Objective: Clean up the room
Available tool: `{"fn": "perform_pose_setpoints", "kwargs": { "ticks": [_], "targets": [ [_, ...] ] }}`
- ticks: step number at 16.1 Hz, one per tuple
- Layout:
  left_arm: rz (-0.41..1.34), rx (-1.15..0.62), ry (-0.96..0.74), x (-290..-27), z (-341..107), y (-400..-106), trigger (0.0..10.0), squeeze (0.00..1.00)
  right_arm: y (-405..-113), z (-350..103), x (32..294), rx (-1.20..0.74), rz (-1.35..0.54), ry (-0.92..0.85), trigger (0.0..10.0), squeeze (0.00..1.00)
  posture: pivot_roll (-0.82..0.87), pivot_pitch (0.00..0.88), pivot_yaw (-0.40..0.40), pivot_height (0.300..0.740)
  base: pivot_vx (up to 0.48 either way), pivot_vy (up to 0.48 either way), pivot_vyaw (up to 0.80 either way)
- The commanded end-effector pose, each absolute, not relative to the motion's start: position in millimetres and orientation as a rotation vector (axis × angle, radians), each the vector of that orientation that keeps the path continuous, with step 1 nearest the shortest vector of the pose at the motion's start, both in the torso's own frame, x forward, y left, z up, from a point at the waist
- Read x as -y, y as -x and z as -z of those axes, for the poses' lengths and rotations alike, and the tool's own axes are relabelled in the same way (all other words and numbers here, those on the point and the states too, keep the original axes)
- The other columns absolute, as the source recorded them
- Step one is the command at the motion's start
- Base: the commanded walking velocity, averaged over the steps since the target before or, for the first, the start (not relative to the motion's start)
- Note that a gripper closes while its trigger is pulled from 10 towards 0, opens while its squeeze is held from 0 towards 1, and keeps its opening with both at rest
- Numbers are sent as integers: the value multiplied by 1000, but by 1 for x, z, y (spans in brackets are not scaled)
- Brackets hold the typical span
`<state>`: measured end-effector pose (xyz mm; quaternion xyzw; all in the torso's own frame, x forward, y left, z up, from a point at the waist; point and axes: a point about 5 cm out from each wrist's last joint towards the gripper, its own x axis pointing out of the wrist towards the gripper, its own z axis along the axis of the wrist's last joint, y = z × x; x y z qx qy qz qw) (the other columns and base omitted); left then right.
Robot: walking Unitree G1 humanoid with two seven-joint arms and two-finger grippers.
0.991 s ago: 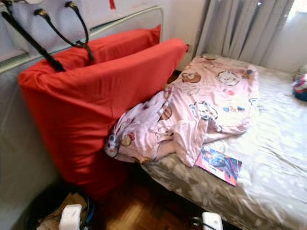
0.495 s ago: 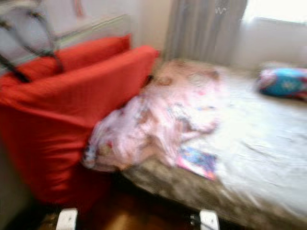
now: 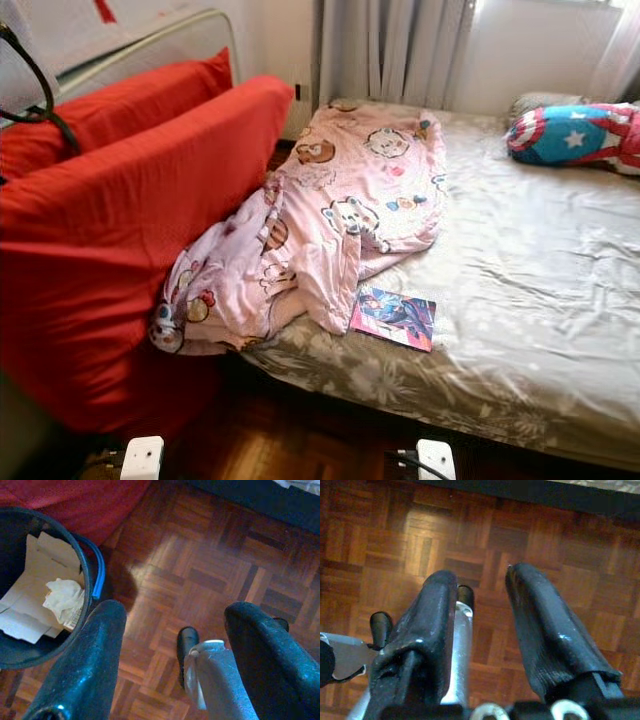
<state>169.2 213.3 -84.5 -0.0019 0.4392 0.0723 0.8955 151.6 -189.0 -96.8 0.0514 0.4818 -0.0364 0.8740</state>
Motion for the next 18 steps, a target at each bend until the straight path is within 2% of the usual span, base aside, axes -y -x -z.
{"fn": "perform_pose_setpoints", "kwargs": {
  "ticks": [1, 6, 10, 14, 18],
  "targets": [
    [-74, -1035, -76, -202, 107, -105, 10000, 0, -125, 104, 191, -1021, 39, -164, 10000, 0, 150, 0, -135, 740, 0, 0, 0],
    [-58, -1034, -83, -197, 107, -106, 10000, 0, -125, 104, 195, -1035, 38, -134, 10000, 0, 162, 0, -151, 740, 0, 0, -510],
    [66, -1038, -169, -193, 107, -112, 10000, 0, -128, 102, 197, -1026, 36, -129, 10000, 0, 159, 0, -159, 740, 0, 0, -686],
    [-28, -1030, -103, -195, 106, -112, 10000, 0, -131, 101, 198, -1021, 33, -128, 10000, 0, 159, 0, -167, 740, 0, 0, -658],
    [-108, -1011, -69, -201, 105, -114, 10000, 0, -135, 101, 194, -1002, 51, -148, 10000, 0, 154, 0, -156, 740, 0, 0, 0]
  ]
}}
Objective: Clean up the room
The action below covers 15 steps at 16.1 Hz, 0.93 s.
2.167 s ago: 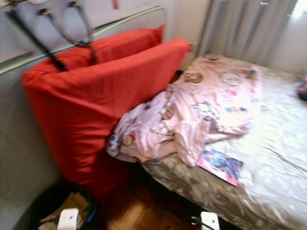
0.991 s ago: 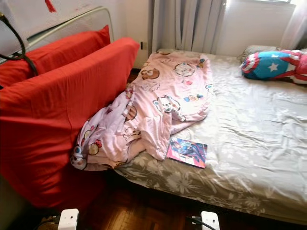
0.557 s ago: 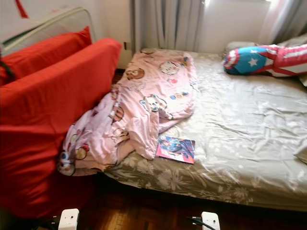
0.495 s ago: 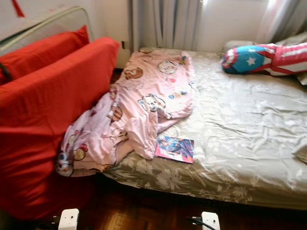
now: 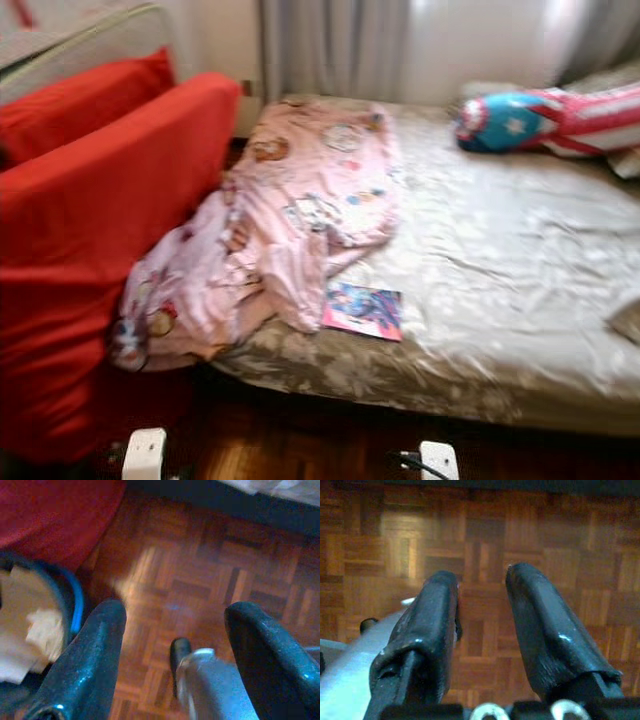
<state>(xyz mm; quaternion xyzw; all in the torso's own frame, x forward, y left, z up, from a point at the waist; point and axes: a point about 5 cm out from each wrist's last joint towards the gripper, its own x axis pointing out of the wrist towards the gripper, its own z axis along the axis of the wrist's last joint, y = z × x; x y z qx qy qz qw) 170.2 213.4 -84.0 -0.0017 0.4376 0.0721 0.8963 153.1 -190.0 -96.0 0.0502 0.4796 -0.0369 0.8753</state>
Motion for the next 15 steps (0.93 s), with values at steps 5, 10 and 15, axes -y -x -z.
{"fn": "perform_pose_setpoints", "kwargs": {
  "ticks": [5, 10, 15],
  "targets": [
    [-120, -1011, -60, -206, 104, -115, 10000, 0, -137, 100, 190, -1005, 17, -144, 10000, 0, 153, 0, -145, 740, 0, -245, -426],
    [-125, -1014, -56, -205, 104, -114, 10000, 0, -136, 100, 191, -1003, 17, -139, 10000, 0, 155, 0, -151, 740, 0, 0, -676],
    [-131, -1005, -38, -204, 104, -113, 10000, 0, -136, 100, 191, -997, 4, -135, 10000, 0, 154, 0, -153, 740, 0, 0, 0]
  ]
}}
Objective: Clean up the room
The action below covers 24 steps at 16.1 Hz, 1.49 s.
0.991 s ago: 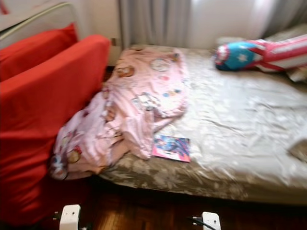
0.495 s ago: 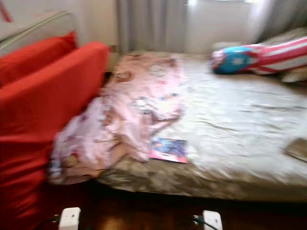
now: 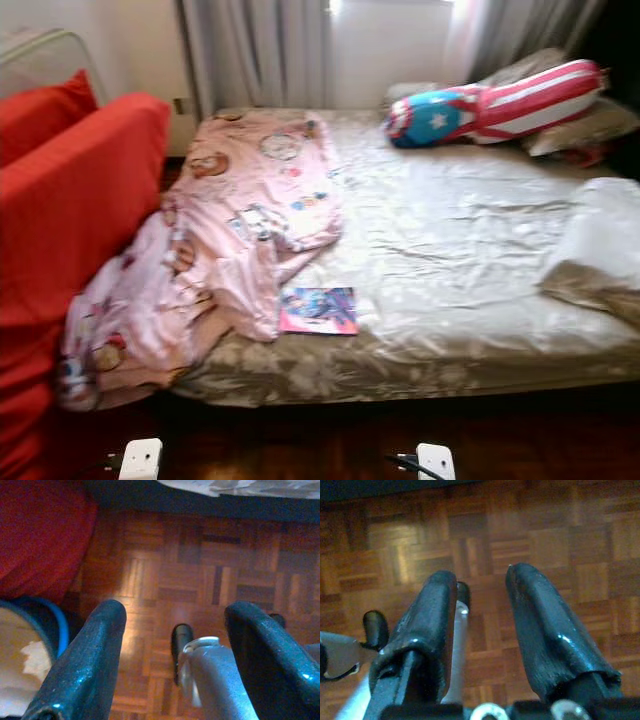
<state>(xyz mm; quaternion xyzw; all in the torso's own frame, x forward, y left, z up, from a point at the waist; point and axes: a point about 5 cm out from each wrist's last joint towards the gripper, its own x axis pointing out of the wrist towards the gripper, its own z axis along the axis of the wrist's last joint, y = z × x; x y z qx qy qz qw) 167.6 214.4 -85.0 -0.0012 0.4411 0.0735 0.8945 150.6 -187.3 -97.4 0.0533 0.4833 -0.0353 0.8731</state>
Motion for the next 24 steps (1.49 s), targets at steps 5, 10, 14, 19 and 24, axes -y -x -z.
{"fn": "perform_pose_setpoints", "kwargs": {
  "ticks": [5, 10, 14, 19, 24],
  "targets": [
    [-135, -1019, -38, -205, 105, -111, 10000, 0, -136, 100, 190, -1002, -12, -124, 10000, 0, 143, 0, -145, 740, 0, 0, 0],
    [-137, -1017, -22, -205, 105, -110, 10000, 0, -135, 100, 190, -1008, -29, -104, 10000, 0, 146, 0, -141, 740, 0, 0, 0],
    [-134, -1022, -23, -204, 106, -109, 10000, 0, -135, 101, 190, -1017, -56, -80, 10000, 0, 151, 0, -147, 740, 0, 0, 0],
    [-130, -1023, -14, -202, 106, -109, 10000, 0, -134, 101, 192, -1013, -32, -101, 10000, 0, 137, 0, -147, 740, 280, 0, 83],
    [-130, -1024, -5, -201, 106, -109, 10000, 0, -135, 100, 192, -1012, -49, -77, 10000, 0, 135, 0, -151, 740, 317, 0, 0]
  ]
}}
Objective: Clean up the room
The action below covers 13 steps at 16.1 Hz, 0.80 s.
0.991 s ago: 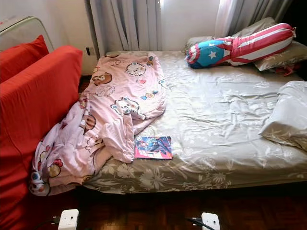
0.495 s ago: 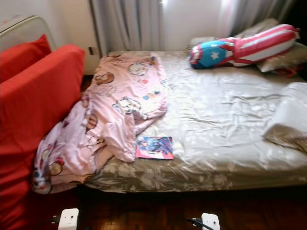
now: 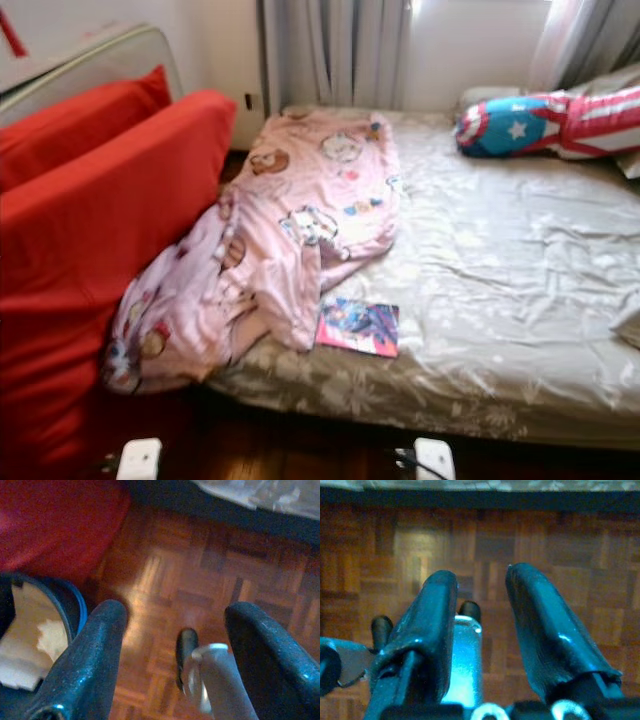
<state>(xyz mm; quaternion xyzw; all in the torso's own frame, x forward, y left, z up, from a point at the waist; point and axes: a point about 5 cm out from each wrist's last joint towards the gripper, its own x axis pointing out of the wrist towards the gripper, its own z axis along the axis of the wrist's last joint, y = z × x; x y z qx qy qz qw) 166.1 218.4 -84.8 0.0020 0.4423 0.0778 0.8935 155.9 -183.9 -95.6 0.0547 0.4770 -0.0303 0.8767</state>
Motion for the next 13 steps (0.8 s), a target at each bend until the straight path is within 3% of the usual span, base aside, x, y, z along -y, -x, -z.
{"fn": "perform_pose_setpoints", "kwargs": {
  "ticks": [1, 3, 13],
  "targets": [
    [-131, -1024, -5, -201, 106, -109, 10000, 0, -135, 100, 192, -1012, -58, -70, 10000, 0, 135, 0, -152, 740, 319, 0, 0],
    [-133, -1023, -3, -202, 106, -110, 10000, 0, -136, 100, 192, -1009, -56, -83, 10000, 0, 135, 0, -153, 740, 319, 0, 722],
    [-133, -1005, 19, -202, 105, -112, 10000, 0, -134, 101, 192, -988, 77, -208, 10000, 0, 130, 0, -143, 740, 282, 0, 0]
  ]
}}
